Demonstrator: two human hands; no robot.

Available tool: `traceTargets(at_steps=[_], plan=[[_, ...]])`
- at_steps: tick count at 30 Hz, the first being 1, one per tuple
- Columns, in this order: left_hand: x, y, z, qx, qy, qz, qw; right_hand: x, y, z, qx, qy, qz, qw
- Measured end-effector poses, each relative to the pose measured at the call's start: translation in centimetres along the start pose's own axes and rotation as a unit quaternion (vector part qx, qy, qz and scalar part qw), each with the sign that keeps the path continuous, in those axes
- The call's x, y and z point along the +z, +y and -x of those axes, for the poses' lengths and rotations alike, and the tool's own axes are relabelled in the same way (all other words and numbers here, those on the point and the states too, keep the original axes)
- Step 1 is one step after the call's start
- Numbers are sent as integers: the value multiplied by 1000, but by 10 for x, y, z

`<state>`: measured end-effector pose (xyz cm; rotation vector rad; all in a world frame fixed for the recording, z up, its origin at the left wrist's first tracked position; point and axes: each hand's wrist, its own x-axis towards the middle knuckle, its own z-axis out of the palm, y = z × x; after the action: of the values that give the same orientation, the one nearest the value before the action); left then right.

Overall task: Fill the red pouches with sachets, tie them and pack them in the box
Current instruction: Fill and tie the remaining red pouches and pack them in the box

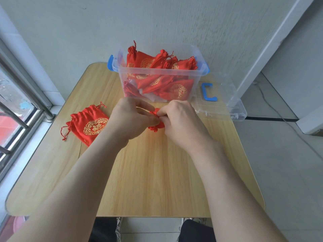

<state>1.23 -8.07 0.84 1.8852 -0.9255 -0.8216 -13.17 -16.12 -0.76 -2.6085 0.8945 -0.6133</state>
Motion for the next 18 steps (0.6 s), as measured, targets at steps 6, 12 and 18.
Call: traceTargets(at_steps=[6, 12, 18], plan=[[8, -3, 0, 143, 85, -108, 980, 3, -3, -1, 110, 10, -68, 992], [13, -11, -4, 265, 86, -194, 941, -8, -1, -4, 307, -39, -268, 912], [11, -12, -7, 294, 66, -184, 936, -8, 5, -6, 391, -87, -498, 769]])
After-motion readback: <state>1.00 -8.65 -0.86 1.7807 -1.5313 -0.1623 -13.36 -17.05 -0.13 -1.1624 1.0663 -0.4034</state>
